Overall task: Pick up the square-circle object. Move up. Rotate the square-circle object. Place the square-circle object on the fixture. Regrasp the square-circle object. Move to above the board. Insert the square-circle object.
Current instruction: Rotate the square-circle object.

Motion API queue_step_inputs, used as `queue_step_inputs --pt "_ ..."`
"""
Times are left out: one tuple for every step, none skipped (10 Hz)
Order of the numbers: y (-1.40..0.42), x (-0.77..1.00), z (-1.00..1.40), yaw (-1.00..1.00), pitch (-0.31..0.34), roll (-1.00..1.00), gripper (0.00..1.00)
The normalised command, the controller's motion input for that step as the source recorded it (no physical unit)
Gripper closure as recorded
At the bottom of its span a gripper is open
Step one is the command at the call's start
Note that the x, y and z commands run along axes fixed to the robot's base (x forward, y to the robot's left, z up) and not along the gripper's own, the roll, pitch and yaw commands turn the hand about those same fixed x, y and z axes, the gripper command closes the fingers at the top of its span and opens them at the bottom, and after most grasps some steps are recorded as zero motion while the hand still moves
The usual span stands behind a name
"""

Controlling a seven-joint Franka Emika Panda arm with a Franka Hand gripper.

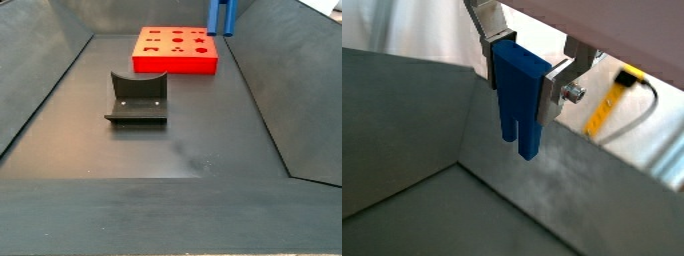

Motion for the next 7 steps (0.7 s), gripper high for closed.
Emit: queue_step_inputs --pt "0.02 0.00 0.00 -1.00 0.152 -0.90 1.00" --pt "0.01 0.02 -0.01 -1.00 0.190 -0.89 1.00" --pt "0.02 -0.01 0.02 -1.00 0.263 -0.89 1.00" --pt "0.02 -0.04 0.05 -1.00 0.332 -0.90 1.00" --pt "0.02 -0.03 0.04 -1.00 0.389 -0.91 1.00" --pt "0.02 -0.02 0.03 -1.00 0.429 -0.92 1.00" --pt "0.02 0.02 0.02 -1.00 0.512 -0.95 1.00"
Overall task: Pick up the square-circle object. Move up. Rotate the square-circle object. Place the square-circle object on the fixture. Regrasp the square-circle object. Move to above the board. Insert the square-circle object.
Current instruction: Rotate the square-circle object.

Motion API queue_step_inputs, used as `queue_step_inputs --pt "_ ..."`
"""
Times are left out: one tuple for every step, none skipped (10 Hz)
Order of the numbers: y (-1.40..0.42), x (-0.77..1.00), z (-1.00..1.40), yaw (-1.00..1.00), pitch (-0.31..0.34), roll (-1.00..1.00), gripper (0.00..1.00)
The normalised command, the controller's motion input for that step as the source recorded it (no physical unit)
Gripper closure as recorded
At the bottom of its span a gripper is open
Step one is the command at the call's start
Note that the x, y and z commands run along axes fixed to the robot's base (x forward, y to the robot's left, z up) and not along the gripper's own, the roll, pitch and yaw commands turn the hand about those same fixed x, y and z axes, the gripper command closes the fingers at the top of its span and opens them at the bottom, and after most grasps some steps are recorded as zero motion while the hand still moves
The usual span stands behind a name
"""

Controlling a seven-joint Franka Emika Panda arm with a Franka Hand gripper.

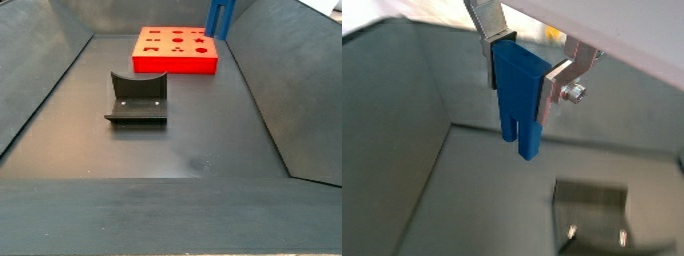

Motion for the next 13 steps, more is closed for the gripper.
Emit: queue_step_inputs --pt "0.03 0.03 0.02 -0.85 0.526 -0.85 1.00" --pt "0.02 0.06 0.03 -0.49 0.439 -0.53 1.00" --pt "0.01 0.08 0.00 -0.25 0.314 -0.30 1.00" --pt "0.01 0.07 0.00 -0.14 0.220 -0.21 1.00" --pt "0.01 0.06 0.00 -1.00 0.025 -0.03 1.00" --pt "0.01 0.04 0.00 -1.00 0.018 -0.02 1.00" --pt "0.01 0.04 -0.01 -1.00 0.019 -0.02 1.00" --pt "0.01 0.04 -0.01 -1.00 0.020 -0.02 1.00" --pt "0.01 0.03 -0.01 -1.00 0.021 -0.03 1.00" --pt "0.01 0.03 -0.01 -1.00 0.023 -0.03 1.00" --pt "0.01 0.03 -0.01 -1.00 0.024 -0.03 1.00" --pt "0.01 0.03 -0.01 -1.00 0.026 -0.03 1.00" --pt "0.01 0.03 -0.01 -1.00 0.028 -0.03 1.00"
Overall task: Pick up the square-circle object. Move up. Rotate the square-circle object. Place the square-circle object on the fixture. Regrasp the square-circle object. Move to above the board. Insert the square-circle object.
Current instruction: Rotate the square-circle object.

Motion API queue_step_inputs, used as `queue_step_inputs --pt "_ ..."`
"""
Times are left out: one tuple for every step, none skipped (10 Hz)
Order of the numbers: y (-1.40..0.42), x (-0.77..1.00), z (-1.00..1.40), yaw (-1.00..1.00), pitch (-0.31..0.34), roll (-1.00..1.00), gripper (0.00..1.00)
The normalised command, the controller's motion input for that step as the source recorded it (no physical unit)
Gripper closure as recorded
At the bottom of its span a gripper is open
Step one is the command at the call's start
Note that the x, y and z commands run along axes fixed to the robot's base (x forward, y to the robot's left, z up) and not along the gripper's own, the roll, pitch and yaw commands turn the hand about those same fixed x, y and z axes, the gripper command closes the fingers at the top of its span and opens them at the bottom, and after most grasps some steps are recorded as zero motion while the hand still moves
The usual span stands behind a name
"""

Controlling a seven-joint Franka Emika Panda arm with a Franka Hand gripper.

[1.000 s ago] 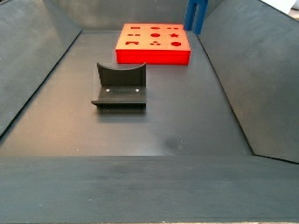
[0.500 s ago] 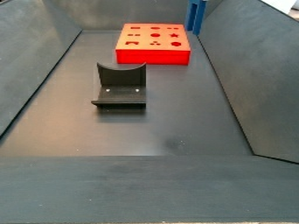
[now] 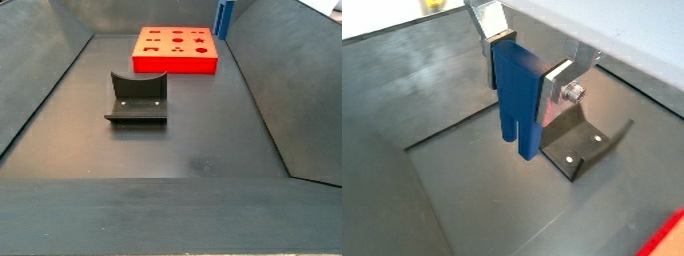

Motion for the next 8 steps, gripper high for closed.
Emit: queue_step_inputs --pt "0.01 0.03 -0.01 -1.00 0.029 -0.03 1.00" --pt "0.01 0.03 -0.01 -1.00 0.032 -0.04 1.00" --pt "0.01 0.03 -0.01 -1.00 0.034 -0.04 1.00" --pt "0.01 0.03 -0.01 -1.00 0.038 -0.04 1.00" --pt "0.02 0.03 -0.01 -1.00 0.041 -0.05 1.00" --pt "0.01 0.03 -0.01 -1.00 0.046 -0.05 1.00" --pt "0.02 0.03 -0.01 -1.00 0.049 -0.06 1.00" --pt "0.02 0.03 -0.01 -1.00 0.057 -0.07 1.00"
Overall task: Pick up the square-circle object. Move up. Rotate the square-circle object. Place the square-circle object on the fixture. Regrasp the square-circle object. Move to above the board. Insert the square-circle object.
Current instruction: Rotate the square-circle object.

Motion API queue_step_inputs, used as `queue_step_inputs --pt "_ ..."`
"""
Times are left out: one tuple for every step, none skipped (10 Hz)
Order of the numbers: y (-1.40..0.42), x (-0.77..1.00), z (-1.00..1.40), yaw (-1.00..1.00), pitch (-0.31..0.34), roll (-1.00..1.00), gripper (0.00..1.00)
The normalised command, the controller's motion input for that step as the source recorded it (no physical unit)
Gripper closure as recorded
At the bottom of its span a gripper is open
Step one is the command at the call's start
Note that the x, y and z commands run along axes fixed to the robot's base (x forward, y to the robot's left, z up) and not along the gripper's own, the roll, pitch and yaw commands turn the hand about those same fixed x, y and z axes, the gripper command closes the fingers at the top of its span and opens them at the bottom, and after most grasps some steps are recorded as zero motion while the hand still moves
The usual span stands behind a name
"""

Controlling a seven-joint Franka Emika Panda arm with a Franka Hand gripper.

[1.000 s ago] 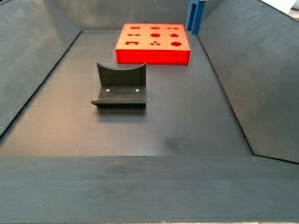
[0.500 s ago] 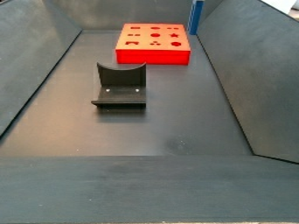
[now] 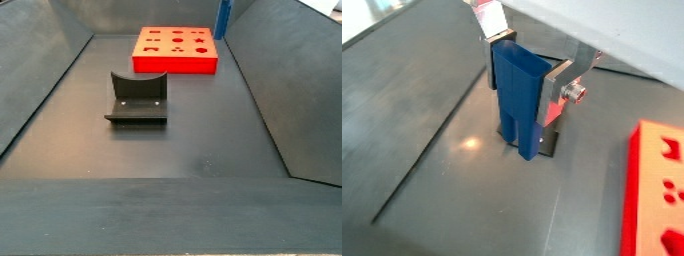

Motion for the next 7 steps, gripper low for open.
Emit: queue_step_inputs --pt "0.02 0.03 -0.01 -1.00 0.065 -0.08 1.00" --pt "0.02 0.03 -0.01 -1.00 0.079 -0.09 1.00" --pt "0.02 0.03 -0.01 -1.00 0.093 -0.11 1.00" --pt "0.00 0.00 0.00 -1.00 0.033 -0.04 1.00" --pt "0.00 0.00 0.00 -1.00 0.035 -0.04 1.00" --pt "0.00 0.00 0.00 -1.00 0.038 -0.05 1.00" --pt "0.01 0.00 0.00 -1.00 0.041 -0.05 1.00"
